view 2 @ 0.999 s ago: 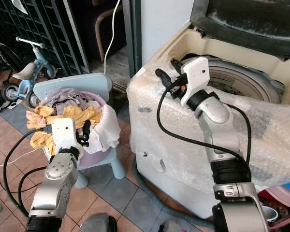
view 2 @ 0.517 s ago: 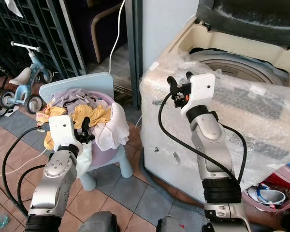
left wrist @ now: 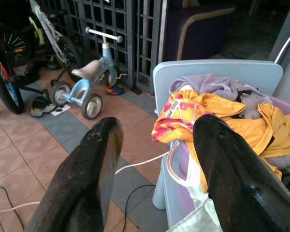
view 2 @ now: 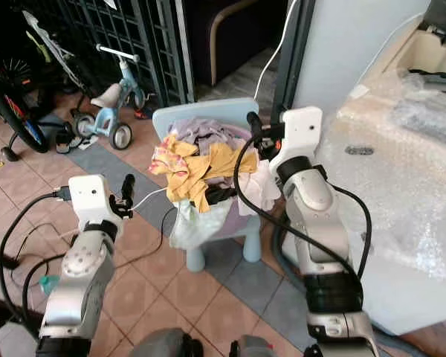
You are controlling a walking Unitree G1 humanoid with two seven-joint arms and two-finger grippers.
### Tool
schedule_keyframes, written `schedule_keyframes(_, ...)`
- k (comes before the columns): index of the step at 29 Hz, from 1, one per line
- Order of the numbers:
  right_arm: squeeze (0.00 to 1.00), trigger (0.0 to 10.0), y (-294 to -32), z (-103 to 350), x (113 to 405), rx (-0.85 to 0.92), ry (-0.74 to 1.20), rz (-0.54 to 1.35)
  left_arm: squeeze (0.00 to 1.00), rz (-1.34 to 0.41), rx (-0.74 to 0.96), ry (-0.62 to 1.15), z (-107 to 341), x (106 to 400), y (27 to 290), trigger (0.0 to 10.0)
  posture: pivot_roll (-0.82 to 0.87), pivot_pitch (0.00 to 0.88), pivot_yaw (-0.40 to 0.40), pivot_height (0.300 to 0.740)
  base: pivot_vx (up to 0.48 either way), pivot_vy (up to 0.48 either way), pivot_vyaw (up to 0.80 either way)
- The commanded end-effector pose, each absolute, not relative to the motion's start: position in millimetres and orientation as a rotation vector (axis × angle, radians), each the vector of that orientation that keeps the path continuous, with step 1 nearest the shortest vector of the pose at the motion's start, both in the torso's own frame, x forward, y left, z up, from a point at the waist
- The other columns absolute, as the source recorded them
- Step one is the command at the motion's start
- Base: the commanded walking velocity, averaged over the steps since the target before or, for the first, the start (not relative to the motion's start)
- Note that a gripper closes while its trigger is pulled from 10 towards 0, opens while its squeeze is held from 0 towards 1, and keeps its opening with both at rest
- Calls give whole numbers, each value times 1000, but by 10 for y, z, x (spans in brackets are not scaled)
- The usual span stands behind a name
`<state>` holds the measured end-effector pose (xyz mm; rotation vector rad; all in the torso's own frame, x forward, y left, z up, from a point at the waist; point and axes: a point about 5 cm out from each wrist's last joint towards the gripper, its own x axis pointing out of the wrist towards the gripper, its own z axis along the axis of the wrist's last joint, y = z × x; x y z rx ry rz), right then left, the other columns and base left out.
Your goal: Clothes washing
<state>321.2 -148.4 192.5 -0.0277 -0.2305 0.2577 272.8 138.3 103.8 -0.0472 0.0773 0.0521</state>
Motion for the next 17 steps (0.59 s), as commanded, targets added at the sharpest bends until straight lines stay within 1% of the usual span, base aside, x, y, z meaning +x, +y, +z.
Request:
schedule_keyframes(1,0,10000,-1440,1974,3204,-16,-248,269,0,60,-37,55,1073,2730,1434,10000,-23,58,27,740,277,0,0)
schedule_keyframes(6,0,10000,-1430,1963,3203,-19,-244,273,0,58,-37,53,1072,2734,1435,10000,-21,57,24,740,309,0,0)
schedule_keyframes(17,0,10000,-1404,1901,3205,-30,-224,284,0,67,-38,49,1066,2725,1446,10000,-14,51,19,740,410,0,0)
